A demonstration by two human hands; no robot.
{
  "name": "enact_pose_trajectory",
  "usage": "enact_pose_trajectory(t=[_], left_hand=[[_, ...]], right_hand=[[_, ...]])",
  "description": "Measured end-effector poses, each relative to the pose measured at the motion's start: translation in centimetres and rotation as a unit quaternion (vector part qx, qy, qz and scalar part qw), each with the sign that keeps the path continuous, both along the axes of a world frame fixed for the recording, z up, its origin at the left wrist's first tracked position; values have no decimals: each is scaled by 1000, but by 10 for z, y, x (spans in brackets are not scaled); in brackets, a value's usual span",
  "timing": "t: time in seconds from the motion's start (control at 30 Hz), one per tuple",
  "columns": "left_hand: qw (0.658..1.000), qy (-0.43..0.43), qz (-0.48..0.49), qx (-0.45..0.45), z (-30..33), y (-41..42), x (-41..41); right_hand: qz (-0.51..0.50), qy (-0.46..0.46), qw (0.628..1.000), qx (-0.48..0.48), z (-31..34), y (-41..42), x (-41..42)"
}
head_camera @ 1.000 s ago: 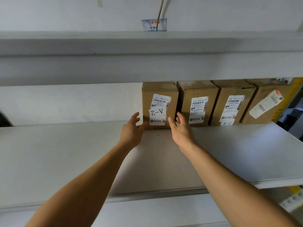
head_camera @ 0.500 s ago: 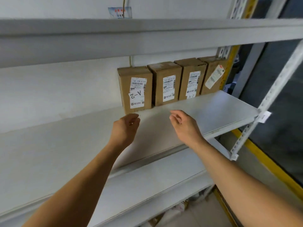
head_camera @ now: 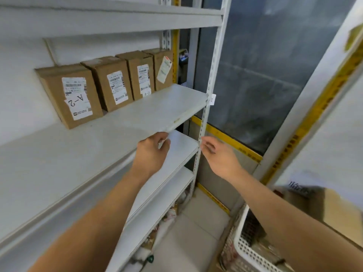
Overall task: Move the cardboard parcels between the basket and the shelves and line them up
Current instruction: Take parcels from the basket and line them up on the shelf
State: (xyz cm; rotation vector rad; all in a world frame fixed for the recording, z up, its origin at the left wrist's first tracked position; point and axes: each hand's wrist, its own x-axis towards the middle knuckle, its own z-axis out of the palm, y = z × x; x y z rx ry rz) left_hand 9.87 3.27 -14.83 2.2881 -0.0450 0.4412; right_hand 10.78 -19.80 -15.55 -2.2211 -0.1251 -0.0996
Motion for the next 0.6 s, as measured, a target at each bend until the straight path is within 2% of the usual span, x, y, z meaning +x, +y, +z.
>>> enact_pose_trajectory(t=[0.2, 0.3, 0.6], left_hand=[[992, 79, -93, -15, -26, -104, 13], [986, 97, -134, 5, -42, -164, 19], [952, 167, -256, 34, -93, -356, 8]], right_hand=[[-92, 17, 995, -32, -24, -107, -31], [-132, 34, 990, -28, -41, -165, -46], [-227, 108, 968, -16, -86, -330, -104]])
